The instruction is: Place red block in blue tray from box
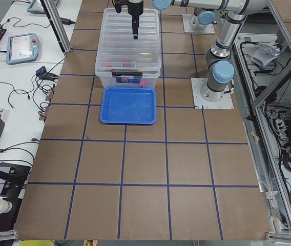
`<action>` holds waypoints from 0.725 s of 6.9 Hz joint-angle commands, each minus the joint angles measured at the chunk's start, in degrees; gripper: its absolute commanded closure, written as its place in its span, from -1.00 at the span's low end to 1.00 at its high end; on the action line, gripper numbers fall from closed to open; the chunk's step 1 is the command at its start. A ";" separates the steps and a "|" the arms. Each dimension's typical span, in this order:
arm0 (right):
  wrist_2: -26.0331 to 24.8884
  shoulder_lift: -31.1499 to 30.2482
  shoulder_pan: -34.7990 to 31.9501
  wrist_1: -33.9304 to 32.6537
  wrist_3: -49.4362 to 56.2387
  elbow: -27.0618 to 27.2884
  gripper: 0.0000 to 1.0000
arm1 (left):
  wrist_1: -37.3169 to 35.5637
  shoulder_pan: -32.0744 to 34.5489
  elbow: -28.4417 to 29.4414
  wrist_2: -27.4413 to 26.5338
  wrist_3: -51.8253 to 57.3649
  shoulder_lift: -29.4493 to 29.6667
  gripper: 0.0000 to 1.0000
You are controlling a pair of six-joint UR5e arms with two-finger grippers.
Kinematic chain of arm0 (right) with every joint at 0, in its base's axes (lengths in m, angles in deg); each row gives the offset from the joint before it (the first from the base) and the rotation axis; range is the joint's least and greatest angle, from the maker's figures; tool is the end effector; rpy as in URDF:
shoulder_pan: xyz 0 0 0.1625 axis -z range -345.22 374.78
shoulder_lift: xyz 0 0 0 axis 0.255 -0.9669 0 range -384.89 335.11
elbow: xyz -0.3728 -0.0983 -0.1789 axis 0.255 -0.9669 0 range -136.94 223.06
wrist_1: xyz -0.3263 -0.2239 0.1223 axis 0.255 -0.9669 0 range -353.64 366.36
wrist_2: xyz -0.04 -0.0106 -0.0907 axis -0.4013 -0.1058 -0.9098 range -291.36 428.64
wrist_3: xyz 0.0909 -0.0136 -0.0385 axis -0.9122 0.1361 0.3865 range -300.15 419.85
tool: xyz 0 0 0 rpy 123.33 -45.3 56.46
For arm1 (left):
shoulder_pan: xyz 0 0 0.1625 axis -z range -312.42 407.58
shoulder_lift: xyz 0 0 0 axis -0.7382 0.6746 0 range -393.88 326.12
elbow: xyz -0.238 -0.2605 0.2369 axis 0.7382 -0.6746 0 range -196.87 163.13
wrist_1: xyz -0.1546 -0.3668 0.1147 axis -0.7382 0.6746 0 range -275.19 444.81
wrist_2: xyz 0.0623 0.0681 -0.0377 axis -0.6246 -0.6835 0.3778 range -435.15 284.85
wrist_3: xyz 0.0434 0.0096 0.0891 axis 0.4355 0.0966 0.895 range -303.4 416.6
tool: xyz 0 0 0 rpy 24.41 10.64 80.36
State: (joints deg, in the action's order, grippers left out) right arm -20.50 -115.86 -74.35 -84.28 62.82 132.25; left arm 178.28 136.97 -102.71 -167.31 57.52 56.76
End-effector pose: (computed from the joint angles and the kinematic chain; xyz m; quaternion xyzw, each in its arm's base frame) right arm 0.1274 -0.4906 0.5043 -0.0184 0.9996 -0.0213 0.0068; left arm -0.1243 -0.4973 0.5121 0.0028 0.9998 -0.0002 0.0189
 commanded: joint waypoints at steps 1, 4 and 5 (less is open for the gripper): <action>0.02 0.00 0.00 -0.07 0.02 0.02 -1.00 | -0.04 -0.01 -0.04 0.05 -0.05 0.07 -1.00; -0.07 0.09 0.00 0.02 0.10 0.02 -1.00 | -0.04 0.07 -0.21 -0.04 0.04 -0.10 -1.00; -0.07 0.09 0.00 0.02 0.19 0.11 -1.00 | -0.22 0.07 -0.65 -0.04 0.04 -0.37 -1.00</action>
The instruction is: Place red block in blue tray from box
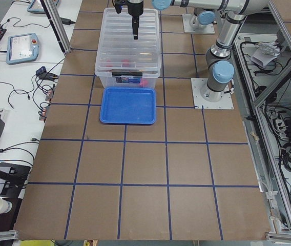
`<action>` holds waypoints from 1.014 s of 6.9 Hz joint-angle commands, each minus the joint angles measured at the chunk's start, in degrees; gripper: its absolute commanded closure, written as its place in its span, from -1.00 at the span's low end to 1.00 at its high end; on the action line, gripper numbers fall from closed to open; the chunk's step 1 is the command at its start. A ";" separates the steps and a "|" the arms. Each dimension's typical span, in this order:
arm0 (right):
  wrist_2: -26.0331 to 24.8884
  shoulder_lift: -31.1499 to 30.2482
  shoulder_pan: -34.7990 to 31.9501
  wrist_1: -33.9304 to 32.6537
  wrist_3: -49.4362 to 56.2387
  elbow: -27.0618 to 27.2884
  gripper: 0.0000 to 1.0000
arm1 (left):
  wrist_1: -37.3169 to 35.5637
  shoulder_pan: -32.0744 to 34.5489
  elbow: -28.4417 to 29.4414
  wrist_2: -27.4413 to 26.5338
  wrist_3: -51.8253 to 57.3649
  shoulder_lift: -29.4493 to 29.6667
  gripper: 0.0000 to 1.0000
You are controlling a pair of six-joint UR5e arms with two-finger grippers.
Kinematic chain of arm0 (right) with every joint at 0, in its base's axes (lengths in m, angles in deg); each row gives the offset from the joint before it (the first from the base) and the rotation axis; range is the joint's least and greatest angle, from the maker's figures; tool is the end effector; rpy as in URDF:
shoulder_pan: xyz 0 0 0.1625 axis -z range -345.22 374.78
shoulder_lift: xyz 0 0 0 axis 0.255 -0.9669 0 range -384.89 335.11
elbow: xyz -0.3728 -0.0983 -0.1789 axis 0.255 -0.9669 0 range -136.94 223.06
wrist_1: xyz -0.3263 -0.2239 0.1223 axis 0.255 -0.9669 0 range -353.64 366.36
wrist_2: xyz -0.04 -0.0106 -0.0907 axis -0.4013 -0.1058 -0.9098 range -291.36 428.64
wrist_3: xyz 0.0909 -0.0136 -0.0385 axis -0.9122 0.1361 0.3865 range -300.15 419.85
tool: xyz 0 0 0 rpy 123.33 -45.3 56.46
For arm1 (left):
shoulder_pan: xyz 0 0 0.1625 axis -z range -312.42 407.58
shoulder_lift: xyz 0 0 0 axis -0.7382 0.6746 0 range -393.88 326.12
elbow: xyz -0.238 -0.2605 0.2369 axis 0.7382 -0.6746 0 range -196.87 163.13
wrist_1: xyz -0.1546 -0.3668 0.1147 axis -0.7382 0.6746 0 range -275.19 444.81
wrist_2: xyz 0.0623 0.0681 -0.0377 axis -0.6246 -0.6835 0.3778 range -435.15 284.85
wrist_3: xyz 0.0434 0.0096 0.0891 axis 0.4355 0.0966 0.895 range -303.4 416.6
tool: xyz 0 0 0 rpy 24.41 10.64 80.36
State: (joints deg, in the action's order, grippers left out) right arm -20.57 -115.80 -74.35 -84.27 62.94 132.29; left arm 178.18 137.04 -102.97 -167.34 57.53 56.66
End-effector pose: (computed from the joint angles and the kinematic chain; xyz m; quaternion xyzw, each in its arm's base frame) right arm 0.1272 -0.4909 0.5034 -0.0195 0.9996 -0.0203 0.0062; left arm -0.1249 -0.4964 0.5110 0.0035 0.9998 0.0003 0.0191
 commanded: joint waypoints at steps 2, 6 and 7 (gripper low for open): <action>-0.18 0.03 0.00 -0.34 0.33 0.32 -1.00 | -0.21 0.01 -0.56 -0.18 0.03 -0.01 -1.00; -0.79 5.19 0.00 -19.46 0.16 12.26 -1.00 | -0.30 0.01 -1.26 -0.18 -0.06 -0.36 -1.00; -0.71 6.95 0.00 -23.85 0.07 12.62 -1.00 | -0.30 0.01 -1.18 -0.10 -0.06 -0.36 -1.00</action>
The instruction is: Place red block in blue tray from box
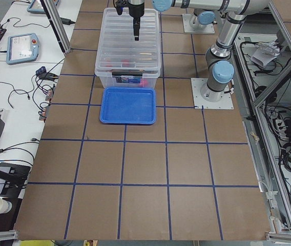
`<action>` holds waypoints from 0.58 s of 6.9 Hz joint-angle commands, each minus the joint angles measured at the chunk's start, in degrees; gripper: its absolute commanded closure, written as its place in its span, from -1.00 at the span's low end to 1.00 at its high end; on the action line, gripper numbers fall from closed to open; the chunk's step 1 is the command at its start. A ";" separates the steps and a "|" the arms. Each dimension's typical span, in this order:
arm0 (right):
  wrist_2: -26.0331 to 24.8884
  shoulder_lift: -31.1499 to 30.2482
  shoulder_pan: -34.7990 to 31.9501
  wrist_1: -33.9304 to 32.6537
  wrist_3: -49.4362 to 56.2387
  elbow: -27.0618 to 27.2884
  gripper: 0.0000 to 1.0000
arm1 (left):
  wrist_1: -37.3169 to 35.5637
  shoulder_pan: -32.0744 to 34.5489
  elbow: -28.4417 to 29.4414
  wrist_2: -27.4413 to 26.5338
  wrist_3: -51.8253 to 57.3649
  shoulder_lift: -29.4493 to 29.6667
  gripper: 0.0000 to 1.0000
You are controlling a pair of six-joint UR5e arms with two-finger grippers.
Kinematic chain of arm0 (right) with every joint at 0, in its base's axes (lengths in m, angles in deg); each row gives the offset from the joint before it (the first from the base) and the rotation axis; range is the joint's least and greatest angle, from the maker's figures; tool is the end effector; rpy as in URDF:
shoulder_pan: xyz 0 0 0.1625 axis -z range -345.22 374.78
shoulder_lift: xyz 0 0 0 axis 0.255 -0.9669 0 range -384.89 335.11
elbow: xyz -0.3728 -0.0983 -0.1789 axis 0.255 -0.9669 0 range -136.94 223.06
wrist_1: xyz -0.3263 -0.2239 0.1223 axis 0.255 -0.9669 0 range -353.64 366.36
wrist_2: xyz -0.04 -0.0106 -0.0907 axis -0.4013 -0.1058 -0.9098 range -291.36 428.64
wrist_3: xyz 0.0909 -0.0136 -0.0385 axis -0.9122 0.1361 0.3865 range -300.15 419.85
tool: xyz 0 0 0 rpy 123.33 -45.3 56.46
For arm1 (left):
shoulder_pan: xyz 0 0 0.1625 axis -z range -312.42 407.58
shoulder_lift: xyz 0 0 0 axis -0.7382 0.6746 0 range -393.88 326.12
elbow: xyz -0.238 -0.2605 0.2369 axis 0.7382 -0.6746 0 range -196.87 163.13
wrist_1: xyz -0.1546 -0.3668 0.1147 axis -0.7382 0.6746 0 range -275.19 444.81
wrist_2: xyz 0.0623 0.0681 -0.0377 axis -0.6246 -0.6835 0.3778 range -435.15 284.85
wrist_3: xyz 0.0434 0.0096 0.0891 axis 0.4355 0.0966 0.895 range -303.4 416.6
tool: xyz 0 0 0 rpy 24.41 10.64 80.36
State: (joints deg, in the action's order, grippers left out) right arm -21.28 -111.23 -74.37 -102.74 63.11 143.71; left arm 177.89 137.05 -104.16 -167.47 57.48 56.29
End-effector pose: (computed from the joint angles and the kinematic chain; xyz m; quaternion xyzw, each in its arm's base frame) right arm 0.1258 -0.5167 0.3987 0.0210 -0.9989 0.0417 0.0008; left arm -0.1248 -0.4930 0.5045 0.0032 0.9998 0.0049 0.0202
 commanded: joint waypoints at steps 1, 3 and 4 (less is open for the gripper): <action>0.01 3.88 -0.06 -6.99 -0.27 1.65 -1.00 | 0.00 0.09 0.01 0.04 0.00 -0.08 -1.00; 0.01 4.60 0.03 -8.06 0.17 1.83 -1.00 | -0.09 0.09 0.01 -0.05 0.00 0.01 -1.00; 0.01 4.86 0.03 -8.14 0.25 1.74 -1.00 | -0.01 0.18 0.01 -0.05 0.08 -0.26 -1.00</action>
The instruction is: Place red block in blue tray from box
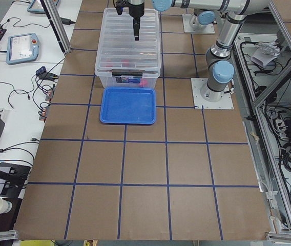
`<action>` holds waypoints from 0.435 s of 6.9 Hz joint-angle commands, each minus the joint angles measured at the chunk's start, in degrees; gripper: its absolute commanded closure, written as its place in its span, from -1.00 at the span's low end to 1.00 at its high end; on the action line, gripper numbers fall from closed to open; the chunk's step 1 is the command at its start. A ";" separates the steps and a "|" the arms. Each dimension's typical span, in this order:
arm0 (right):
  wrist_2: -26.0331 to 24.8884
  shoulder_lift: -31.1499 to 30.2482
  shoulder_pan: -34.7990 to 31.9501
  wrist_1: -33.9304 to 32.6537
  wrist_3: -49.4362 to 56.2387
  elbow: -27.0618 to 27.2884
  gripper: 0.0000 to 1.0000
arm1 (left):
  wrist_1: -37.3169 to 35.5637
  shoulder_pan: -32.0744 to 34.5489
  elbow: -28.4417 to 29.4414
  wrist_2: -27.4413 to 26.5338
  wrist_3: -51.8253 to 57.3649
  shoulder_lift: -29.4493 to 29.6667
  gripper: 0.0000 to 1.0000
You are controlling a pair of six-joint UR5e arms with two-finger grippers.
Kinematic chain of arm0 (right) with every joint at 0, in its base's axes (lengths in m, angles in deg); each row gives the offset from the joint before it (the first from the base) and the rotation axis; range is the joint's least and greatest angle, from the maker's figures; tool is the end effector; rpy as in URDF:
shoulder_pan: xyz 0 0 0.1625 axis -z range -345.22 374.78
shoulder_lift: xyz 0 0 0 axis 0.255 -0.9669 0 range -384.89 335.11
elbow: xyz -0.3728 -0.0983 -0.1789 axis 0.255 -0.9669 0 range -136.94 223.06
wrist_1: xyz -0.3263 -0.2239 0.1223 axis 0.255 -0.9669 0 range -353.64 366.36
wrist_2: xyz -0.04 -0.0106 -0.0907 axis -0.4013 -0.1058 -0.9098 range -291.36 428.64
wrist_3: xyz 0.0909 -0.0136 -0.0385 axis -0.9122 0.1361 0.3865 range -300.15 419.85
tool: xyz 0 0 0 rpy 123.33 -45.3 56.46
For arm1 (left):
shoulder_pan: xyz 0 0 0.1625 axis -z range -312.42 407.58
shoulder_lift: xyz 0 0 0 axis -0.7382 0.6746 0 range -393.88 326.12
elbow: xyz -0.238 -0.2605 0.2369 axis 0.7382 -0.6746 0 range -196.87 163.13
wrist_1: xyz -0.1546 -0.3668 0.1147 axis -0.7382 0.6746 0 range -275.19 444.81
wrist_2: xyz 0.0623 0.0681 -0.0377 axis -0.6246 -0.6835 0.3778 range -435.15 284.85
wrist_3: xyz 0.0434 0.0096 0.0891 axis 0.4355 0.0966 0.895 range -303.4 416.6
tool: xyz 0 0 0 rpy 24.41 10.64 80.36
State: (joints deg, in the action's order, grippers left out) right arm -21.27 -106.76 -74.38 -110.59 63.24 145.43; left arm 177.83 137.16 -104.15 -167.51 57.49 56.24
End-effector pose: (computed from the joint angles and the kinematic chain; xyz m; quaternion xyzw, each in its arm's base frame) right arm 0.1256 -0.5396 0.3581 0.0222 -0.9982 0.0561 0.0013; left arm -0.1257 -0.4926 0.5051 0.0042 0.9998 0.0039 0.0206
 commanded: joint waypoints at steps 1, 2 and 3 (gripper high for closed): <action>-0.17 0.39 -0.05 -0.22 0.30 0.02 -1.00 | 0.06 0.06 0.00 -0.01 0.07 -0.20 -1.00; -1.39 0.39 0.04 -0.13 0.30 0.02 -1.00 | 0.06 0.06 0.00 -0.01 0.07 -0.20 -1.00; -4.19 0.39 -0.05 -0.04 1.43 0.20 -1.00 | 0.06 0.06 0.00 -0.01 0.07 -0.20 -1.00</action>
State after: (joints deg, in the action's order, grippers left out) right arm -22.89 -106.39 -74.38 -110.72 63.77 145.50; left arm 177.88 137.22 -104.15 -167.52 57.56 56.05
